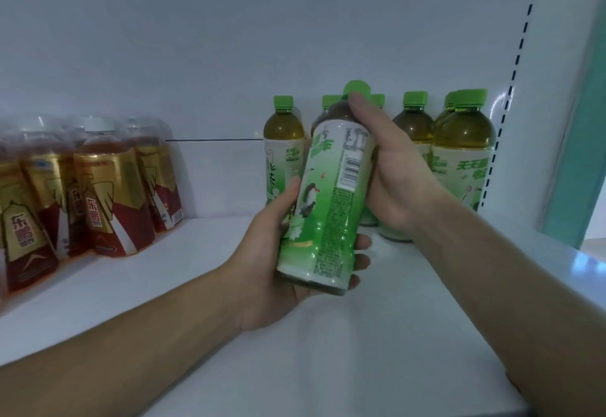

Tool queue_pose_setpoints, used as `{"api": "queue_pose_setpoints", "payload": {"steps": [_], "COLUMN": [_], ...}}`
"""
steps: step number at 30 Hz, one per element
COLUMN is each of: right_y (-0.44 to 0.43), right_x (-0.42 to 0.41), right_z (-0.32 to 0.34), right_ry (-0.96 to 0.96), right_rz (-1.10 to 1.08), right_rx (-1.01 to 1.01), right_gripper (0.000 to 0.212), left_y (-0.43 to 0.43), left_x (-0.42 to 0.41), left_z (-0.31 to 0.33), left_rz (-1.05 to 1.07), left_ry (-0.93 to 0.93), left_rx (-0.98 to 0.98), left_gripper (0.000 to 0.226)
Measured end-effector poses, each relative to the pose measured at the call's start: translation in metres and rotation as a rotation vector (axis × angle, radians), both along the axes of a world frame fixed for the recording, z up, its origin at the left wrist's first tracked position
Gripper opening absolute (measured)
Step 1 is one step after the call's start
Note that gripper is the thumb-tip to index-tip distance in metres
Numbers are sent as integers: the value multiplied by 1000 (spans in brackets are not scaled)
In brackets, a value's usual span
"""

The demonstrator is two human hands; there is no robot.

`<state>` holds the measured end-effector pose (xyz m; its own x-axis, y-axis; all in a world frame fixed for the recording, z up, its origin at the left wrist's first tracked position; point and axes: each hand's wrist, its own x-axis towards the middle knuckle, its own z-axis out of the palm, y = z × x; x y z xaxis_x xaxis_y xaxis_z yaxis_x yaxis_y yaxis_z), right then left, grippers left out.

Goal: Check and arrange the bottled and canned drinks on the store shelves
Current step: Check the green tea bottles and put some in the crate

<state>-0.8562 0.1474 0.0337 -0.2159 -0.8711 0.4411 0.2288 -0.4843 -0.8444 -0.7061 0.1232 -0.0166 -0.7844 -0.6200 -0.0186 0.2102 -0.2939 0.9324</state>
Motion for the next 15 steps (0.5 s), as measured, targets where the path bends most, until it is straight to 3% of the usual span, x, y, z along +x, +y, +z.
{"api": "queue_pose_setpoints", "payload": {"steps": [5,7,11,15], "right_y": [-2,-2,2,1], "right_x": [2,4,2,3], "right_z": [0,-1,-3,-3], "right_ry": [77,80,64,33], "right_rz": [-210,-130,0,-160], "right_rx": [-58,-23,91,-3], "right_gripper": [45,40,44,49], "left_y": [0,-2,1,-3], "left_x": [-9,-7,1,-9], "left_z": [-2,-1,4,-3], "left_rz": [138,162,-33,102], "left_ry": [32,55,63,18], "left_rx": [-253,-190,36,-127], "left_gripper": [65,65,65,65]}}
